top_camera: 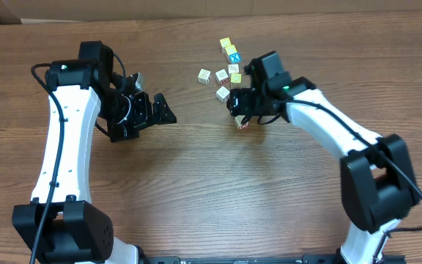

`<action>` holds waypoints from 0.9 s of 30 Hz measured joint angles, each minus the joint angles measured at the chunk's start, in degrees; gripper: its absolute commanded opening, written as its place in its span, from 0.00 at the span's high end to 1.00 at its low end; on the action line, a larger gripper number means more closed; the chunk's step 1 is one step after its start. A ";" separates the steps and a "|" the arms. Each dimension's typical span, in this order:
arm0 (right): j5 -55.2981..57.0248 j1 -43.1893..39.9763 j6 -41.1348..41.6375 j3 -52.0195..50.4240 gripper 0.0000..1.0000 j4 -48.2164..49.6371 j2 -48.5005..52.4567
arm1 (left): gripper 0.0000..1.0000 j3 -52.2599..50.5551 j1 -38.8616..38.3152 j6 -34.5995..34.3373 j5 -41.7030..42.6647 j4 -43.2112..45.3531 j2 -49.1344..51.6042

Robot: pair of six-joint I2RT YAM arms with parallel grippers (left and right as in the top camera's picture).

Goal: Flip 4 blocks

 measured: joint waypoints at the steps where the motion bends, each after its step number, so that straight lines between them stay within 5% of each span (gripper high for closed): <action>1: 0.68 0.39 -0.11 0.00 0.21 0.17 0.94 | 0.00 0.00 0.00 0.00 0.00 0.00 0.00; 14: 4.20 2.16 -0.42 0.11 0.77 -2.10 6.01 | 0.00 0.00 0.00 0.00 -0.02 0.00 0.00; 27: 2.82 2.19 -0.04 11.47 0.82 -24.24 3.02 | 0.00 0.00 0.00 0.00 -0.02 0.00 0.00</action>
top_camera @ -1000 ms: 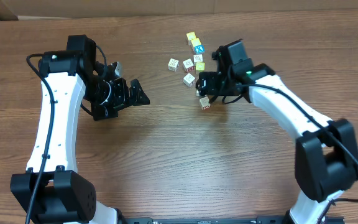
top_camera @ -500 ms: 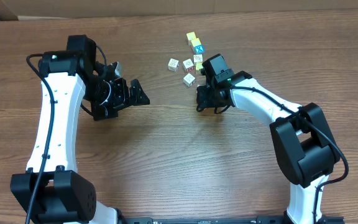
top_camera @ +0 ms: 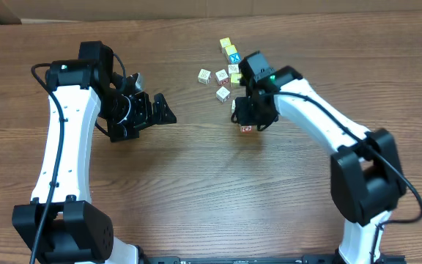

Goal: Flip 4 blocks

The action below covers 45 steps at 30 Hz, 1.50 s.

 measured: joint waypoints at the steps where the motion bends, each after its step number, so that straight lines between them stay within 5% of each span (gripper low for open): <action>1: -0.59 -0.02 0.22 0.72 0.82 -1.79 -1.09 | 0.00 0.00 0.00 0.00 0.00 0.00 0.00; 8: -7.30 0.66 2.69 1.77 0.82 -11.02 -5.64 | 0.00 0.00 0.00 0.00 0.00 0.00 0.00; 29: 0.26 12.96 12.68 -2.56 0.79 -3.63 -5.57 | 0.00 0.00 0.00 0.00 0.00 0.00 0.00; 30: 1.22 13.46 13.66 -2.56 0.76 -3.54 -5.55 | 0.00 0.00 0.00 0.00 0.00 0.00 0.00; 32: 2.51 14.40 15.23 -2.56 0.50 -2.95 -5.33 | 0.00 0.00 0.00 0.00 0.00 0.02 0.00; 35: 3.61 15.58 16.87 -2.56 0.25 -2.01 -5.05 | 0.00 0.00 0.00 0.00 0.00 0.00 0.00; 45: 5.68 16.52 18.03 -2.60 0.00 -2.32 -4.98 | 0.00 0.00 0.00 0.00 0.00 0.00 0.00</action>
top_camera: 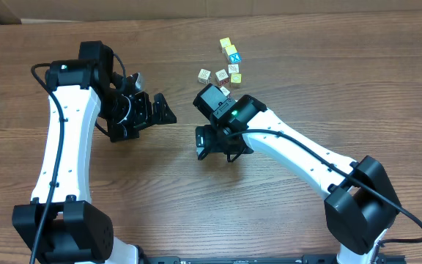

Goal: Flip 4 blocks

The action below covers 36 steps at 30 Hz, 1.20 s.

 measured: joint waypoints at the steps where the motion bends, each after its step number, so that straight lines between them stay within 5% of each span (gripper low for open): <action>1: 0.20 0.00 -0.17 -0.02 0.00 0.22 0.00 | 0.00 0.00 0.00 0.00 0.00 0.00 0.00; 9: 3.78 0.00 -0.24 -0.07 0.02 5.51 0.35 | 0.00 0.00 0.00 0.00 0.00 0.00 0.00; 26: 15.13 -0.07 -0.28 -0.13 0.46 17.92 10.38 | 0.00 0.00 0.00 0.00 0.00 0.02 0.00; 36: 17.14 -0.07 -0.13 -0.17 0.45 19.21 10.38 | 0.00 0.00 0.00 0.00 0.00 0.00 0.00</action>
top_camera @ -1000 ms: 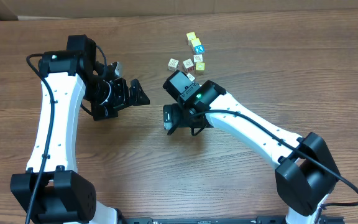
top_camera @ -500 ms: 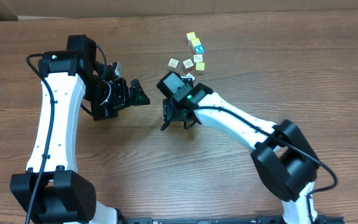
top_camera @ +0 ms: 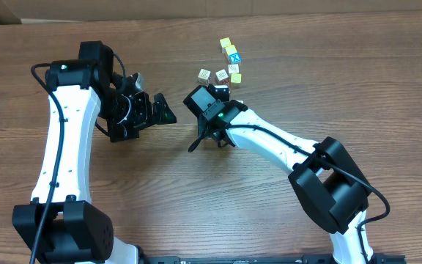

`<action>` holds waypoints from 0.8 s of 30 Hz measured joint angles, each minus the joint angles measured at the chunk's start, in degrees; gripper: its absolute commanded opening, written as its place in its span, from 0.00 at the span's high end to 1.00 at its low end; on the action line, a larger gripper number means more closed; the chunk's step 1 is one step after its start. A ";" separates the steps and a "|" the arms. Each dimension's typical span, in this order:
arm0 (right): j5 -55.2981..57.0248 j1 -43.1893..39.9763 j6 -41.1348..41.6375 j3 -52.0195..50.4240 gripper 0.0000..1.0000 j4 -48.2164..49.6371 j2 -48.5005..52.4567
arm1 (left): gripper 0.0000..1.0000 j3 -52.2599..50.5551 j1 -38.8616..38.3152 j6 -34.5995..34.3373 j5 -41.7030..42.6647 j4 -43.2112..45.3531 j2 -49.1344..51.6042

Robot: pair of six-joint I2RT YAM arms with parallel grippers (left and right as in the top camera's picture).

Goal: Flip 4 blocks

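Several small picture blocks [top_camera: 228,64] lie in a loose cluster at the back middle of the table. My right gripper [top_camera: 205,141] is low over the wood in front and to the left of the cluster, with its wrist twisted. Its body covers whatever is between the fingers, so no block shows there. My left gripper [top_camera: 152,103] hovers open and empty at the left, pointing towards the middle.
The wooden table [top_camera: 211,213] fills the view. A cardboard box corner sits at the back left. My right arm [top_camera: 284,147] stretches diagonally across the right half.
My right gripper has shifted slightly back and to the left, and its wrist has turned. The left arm has not moved.
My right gripper was first at the front edge of the cluster, with a red-faced block under its fingers. Then it held that block a little nearer the front. Later it was well to the left with the block out of sight, and now the wrist is turned.
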 measured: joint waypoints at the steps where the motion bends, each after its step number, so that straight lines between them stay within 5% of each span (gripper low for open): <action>1: -0.02 0.00 0.00 0.00 0.45 0.02 0.00 | 0.00 0.00 0.00 0.00 0.00 0.00 0.00; 13: -1.07 0.00 -0.04 -3.56 0.46 4.11 0.00 | 0.00 0.00 0.00 0.00 0.00 0.02 0.00; 19: -1.90 0.00 -0.44 -3.72 0.66 4.22 0.02 | 0.00 0.00 0.00 0.00 0.00 0.02 0.00; 24: -2.62 0.00 -0.48 -3.23 0.69 0.98 0.02 | 0.00 0.00 0.00 0.00 0.00 0.02 0.00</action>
